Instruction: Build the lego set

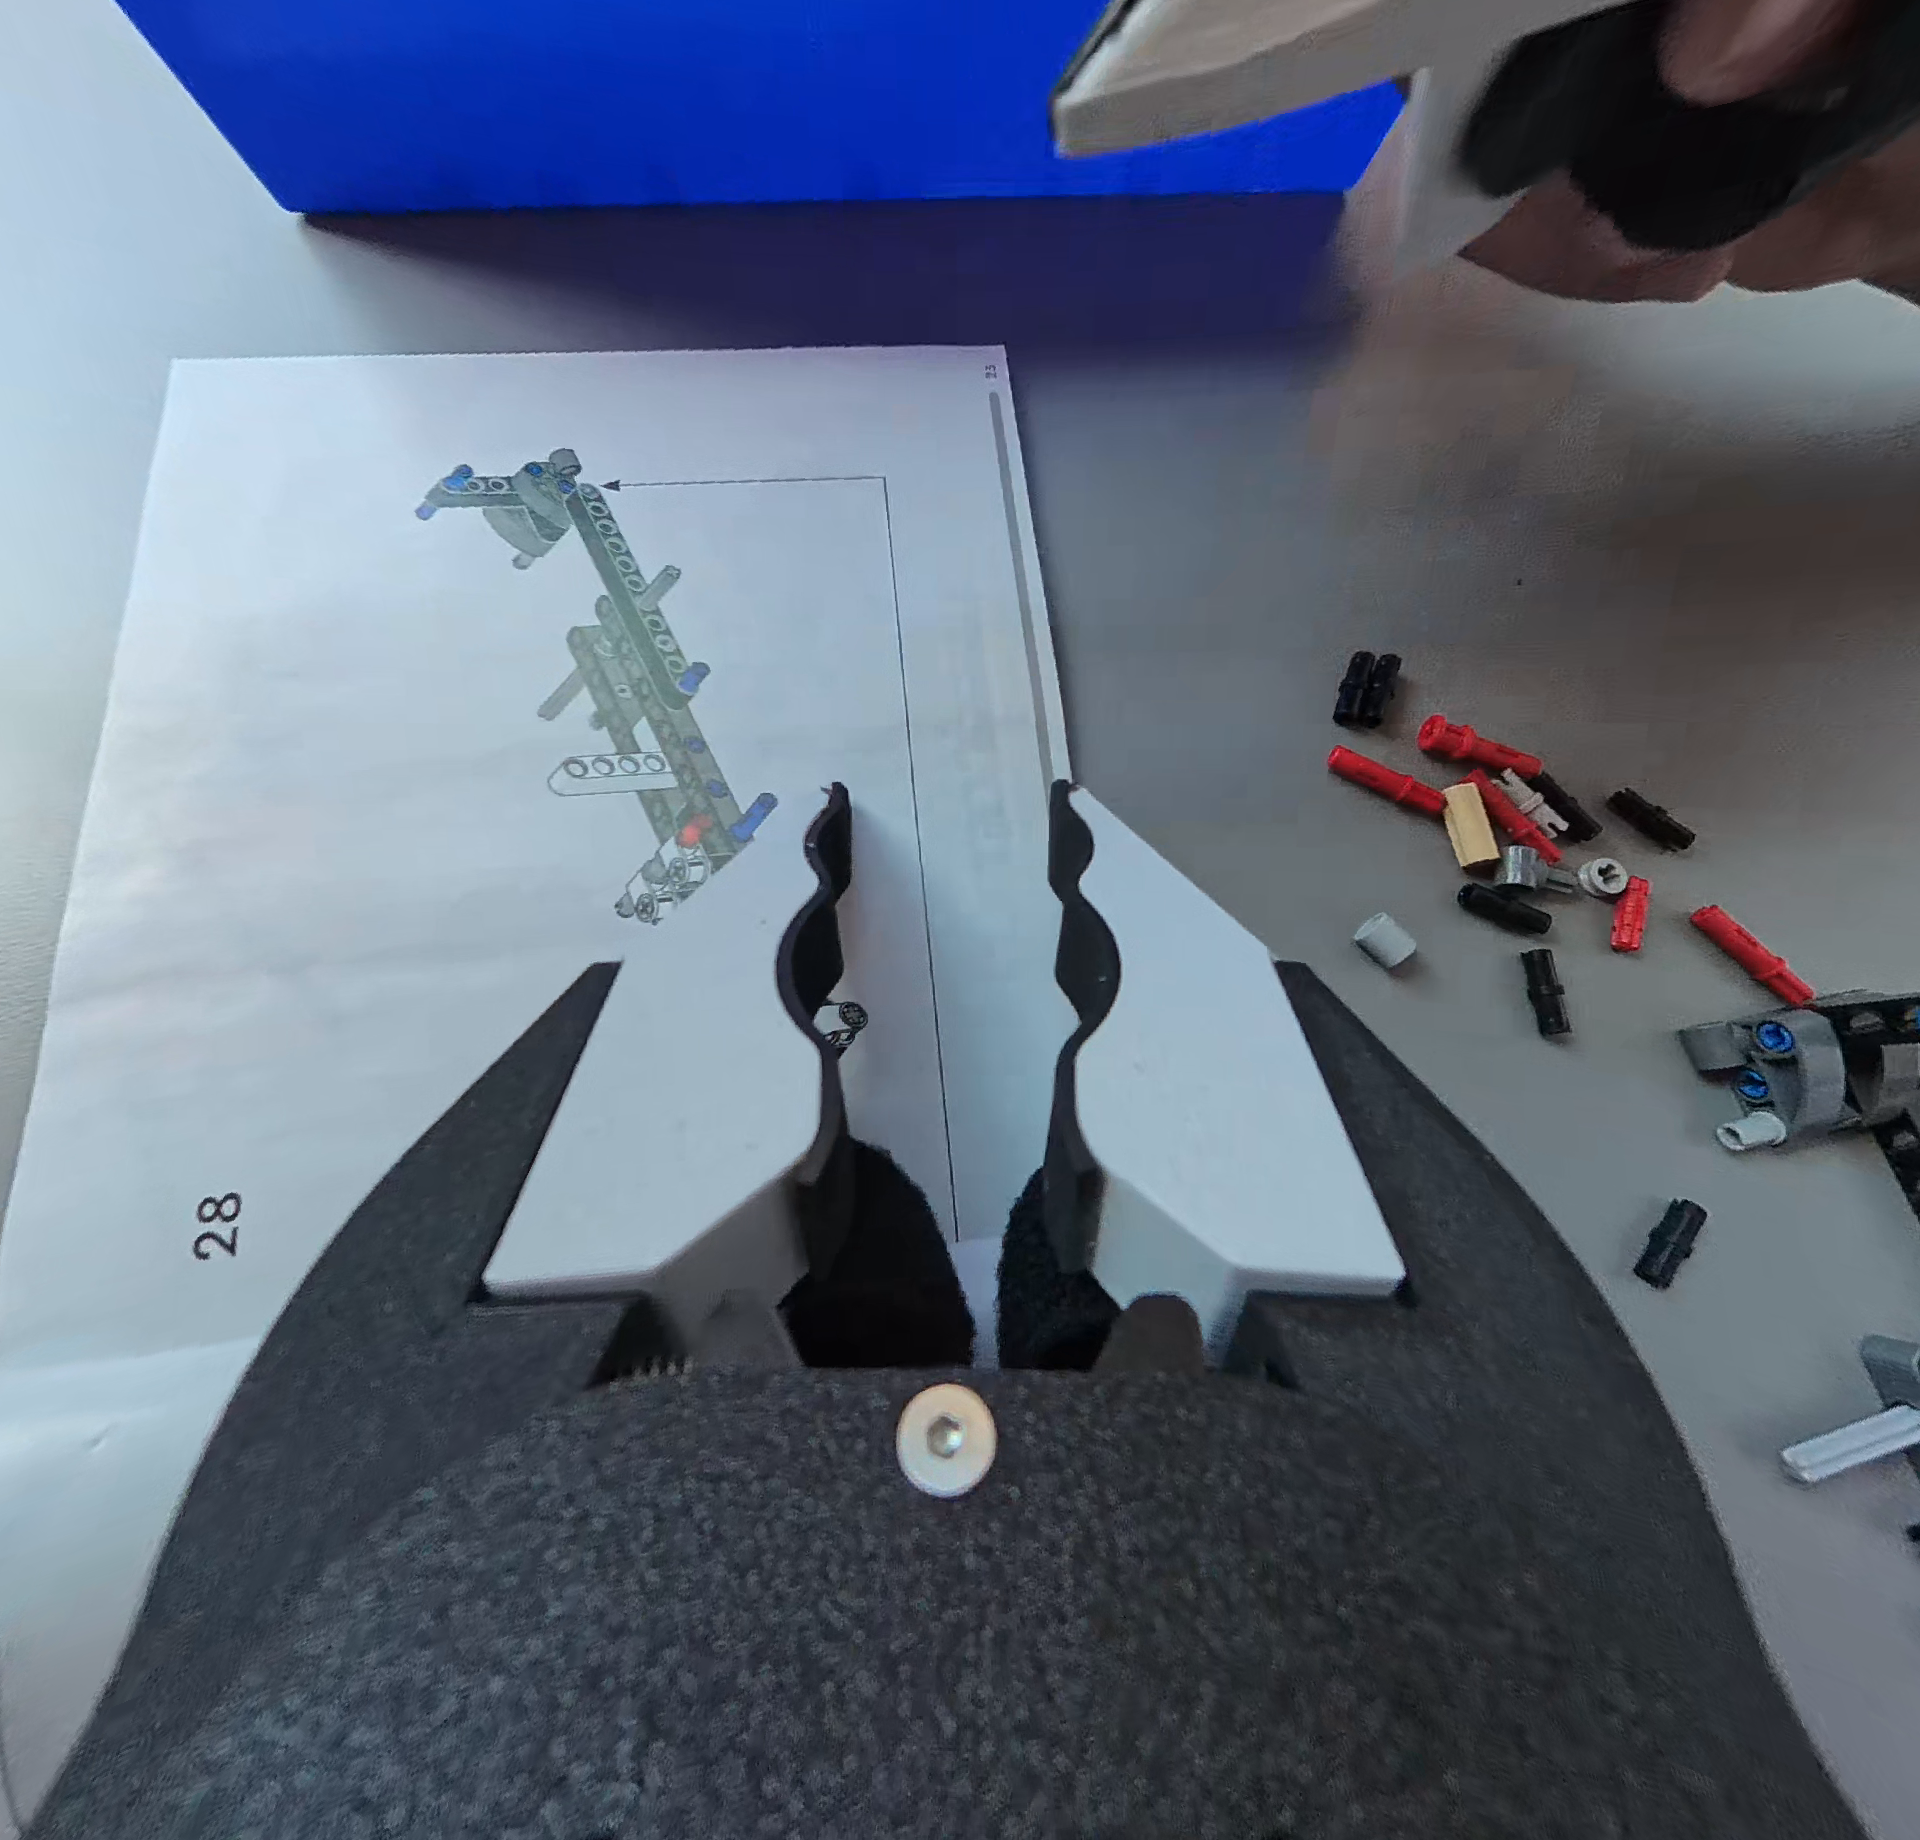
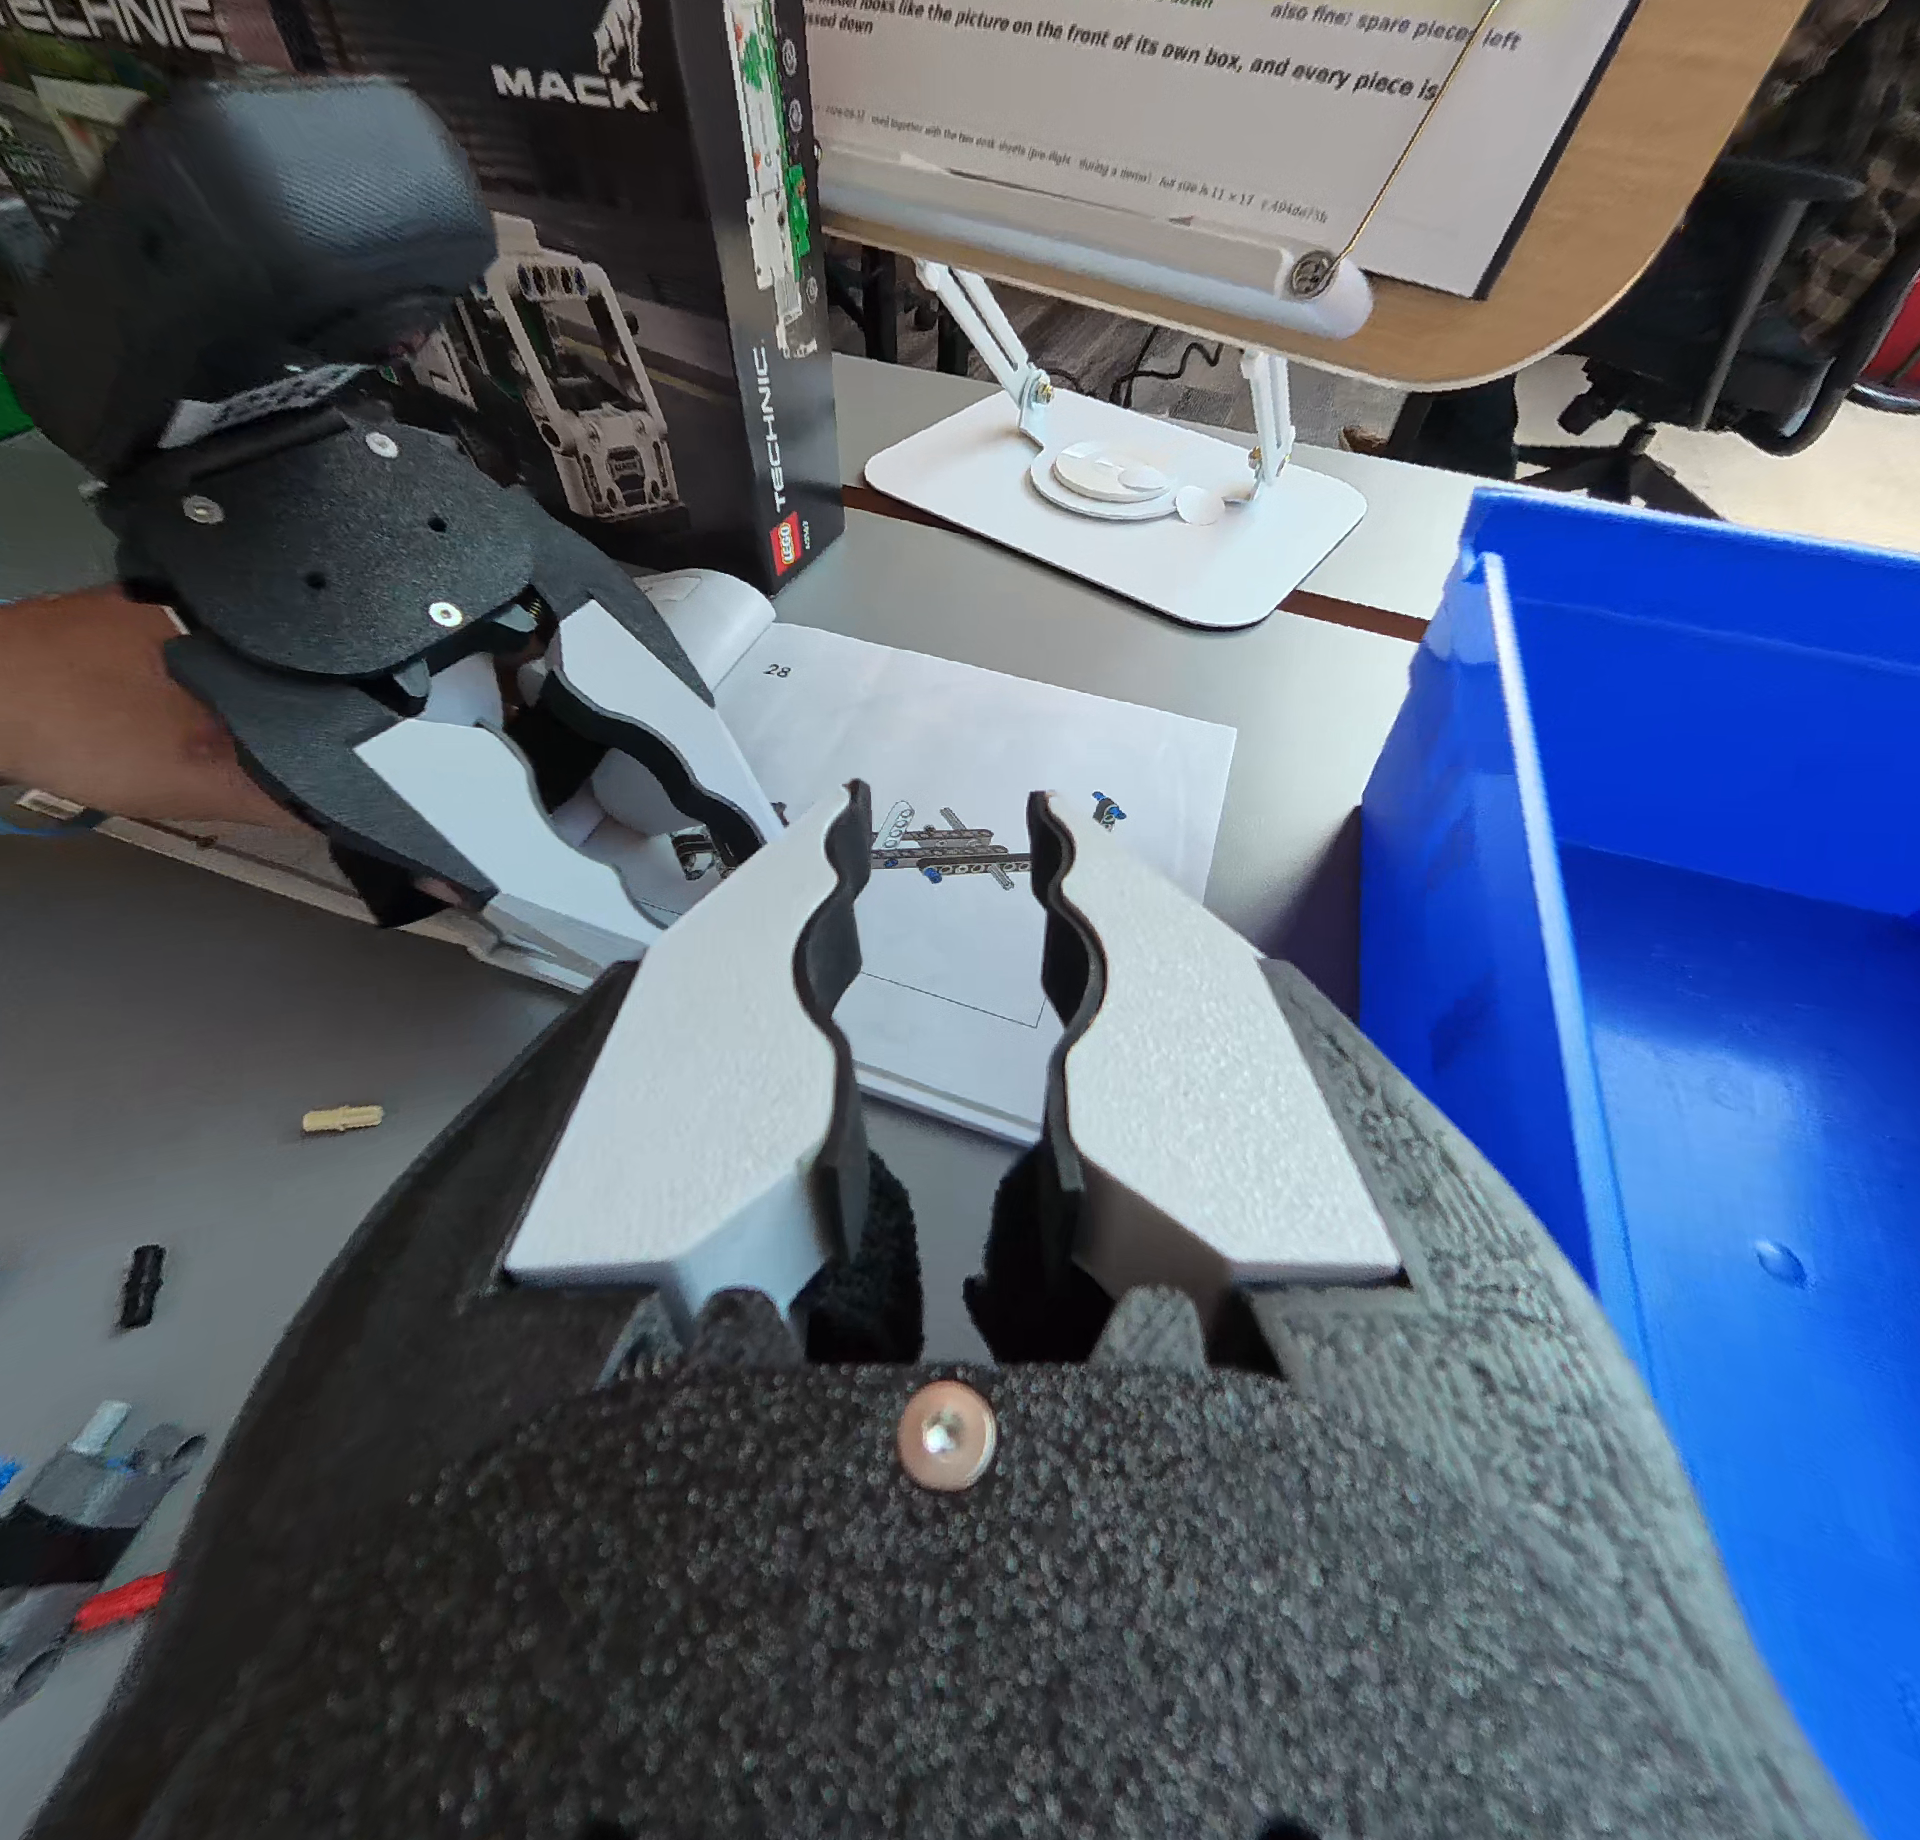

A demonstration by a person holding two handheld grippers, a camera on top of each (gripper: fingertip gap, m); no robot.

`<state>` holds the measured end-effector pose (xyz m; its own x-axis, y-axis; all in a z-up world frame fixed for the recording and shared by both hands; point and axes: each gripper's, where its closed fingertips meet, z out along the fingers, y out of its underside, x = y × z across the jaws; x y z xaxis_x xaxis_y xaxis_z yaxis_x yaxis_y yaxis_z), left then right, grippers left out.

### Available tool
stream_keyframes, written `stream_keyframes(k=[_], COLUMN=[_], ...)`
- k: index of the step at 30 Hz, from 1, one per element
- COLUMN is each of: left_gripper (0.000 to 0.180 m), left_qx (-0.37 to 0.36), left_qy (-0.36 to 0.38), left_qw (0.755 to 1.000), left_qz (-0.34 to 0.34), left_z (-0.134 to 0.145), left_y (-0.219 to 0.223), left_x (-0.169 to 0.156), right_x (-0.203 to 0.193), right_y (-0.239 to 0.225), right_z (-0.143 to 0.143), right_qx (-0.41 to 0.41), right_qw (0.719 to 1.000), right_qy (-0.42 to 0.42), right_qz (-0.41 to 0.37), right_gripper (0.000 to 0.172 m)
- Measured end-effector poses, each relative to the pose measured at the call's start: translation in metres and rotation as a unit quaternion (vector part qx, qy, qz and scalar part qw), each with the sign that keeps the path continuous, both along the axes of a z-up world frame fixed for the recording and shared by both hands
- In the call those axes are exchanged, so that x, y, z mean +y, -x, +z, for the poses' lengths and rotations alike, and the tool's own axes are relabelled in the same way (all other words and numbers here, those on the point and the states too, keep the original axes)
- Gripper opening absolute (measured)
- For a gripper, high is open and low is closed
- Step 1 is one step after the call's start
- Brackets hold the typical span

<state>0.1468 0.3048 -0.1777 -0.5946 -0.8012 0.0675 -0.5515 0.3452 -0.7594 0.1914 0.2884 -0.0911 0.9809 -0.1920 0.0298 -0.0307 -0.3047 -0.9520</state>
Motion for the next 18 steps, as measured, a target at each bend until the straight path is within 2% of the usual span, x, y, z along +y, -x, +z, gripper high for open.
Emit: stream_keyframes(k=[3,7,12,18], left_gripper=[0.036,0.045,0.039,0.031], left_qx=[-0.001,-0.012,-0.027,-0.017], left_qy=[-0.002,-0.022,-0.054,-0.034], left_qw=[1.0,1.0,0.998,0.999], left_qz=[0.001,-0.012,-0.008,-0.01], left_z=[0.0,-0.001,-0.003,-0.001], left_y=[0.0,0.002,0.002,0.004], left_x=[0.0,-0.003,-0.003,-0.006], right_x=[-0.024,-0.054,-0.077,-0.085], right_y=[0.007,0.017,0.027,0.045], right_z=[0.005,0.004,0.002,-0.02], right_qx=[0.008,0.011,-0.038,-0.037], right_qw=[1.0,0.999,0.997,0.994], right_qy=[-0.011,-0.006,0.035,0.08], right_qz=[-0.019,-0.045,-0.06,-0.057], right_gripper=[0.029,0.029,0.029,0.029])
